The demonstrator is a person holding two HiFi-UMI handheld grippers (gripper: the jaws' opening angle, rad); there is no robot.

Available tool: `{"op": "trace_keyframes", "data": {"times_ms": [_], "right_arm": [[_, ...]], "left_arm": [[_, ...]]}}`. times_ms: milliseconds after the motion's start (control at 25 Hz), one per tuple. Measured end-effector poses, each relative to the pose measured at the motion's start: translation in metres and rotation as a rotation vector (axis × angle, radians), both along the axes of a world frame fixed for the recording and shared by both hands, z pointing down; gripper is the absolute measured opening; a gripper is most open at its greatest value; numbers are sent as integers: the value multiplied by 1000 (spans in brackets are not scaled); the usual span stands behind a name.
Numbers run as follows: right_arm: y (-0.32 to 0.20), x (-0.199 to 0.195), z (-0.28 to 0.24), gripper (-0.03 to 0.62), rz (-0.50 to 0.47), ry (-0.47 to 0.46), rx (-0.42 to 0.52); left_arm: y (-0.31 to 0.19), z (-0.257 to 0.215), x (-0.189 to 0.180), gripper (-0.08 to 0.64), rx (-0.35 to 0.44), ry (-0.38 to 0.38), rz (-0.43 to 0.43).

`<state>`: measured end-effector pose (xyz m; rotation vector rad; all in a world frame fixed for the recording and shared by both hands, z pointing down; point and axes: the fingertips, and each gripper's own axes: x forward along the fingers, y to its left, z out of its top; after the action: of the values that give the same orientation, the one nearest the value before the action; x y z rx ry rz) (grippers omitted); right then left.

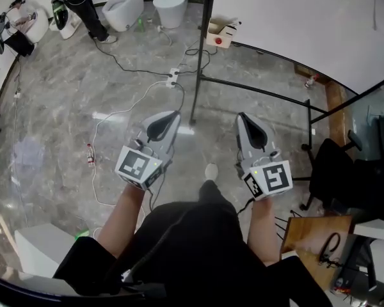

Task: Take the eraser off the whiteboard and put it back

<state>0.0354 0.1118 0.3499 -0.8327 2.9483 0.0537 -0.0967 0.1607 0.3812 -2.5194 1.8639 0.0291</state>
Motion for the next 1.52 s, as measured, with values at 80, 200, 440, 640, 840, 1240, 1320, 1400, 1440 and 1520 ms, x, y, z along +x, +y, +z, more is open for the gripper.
{"op": "trace_keyframes", "data": {"times_ms": [80, 200, 440, 640, 840, 1240, 1320, 1400, 1440, 1520], "right_arm": [[-19, -2, -2, 9, -9, 15, 9], [-49, -4, -2, 9, -26, 30, 1], [-114, -10, 3, 9, -84, 41, -47], [-170, -15, 6, 9, -121, 61, -57], [-220, -16, 14, 9, -155, 59, -76], [-273, -13, 31, 9, -207, 62, -104], [-278, -13, 30, 9, -208, 58, -106], [-284, -14, 28, 9, -206, 56, -106], [-287, -14, 27, 9, -203, 55, -106], [-294, -14, 24, 9, -192, 49, -104]], "left_arm": [[-20, -5, 2, 2, 1, -4, 0], [-52, -9, 4, 2, 0, -7, -5], [-115, -11, 1, 2, -13, 0, -37], [-170, -10, 1, 2, -32, 4, -65], [-224, -7, 9, 2, -34, 18, -75], [-273, 5, 26, 2, -62, 11, -60], [-279, 6, 24, 2, -72, 6, -62], [-286, 4, 23, 2, -74, 0, -60], [-291, 3, 22, 2, -73, -3, -57], [-301, 0, 20, 2, -70, -4, -46]]}}
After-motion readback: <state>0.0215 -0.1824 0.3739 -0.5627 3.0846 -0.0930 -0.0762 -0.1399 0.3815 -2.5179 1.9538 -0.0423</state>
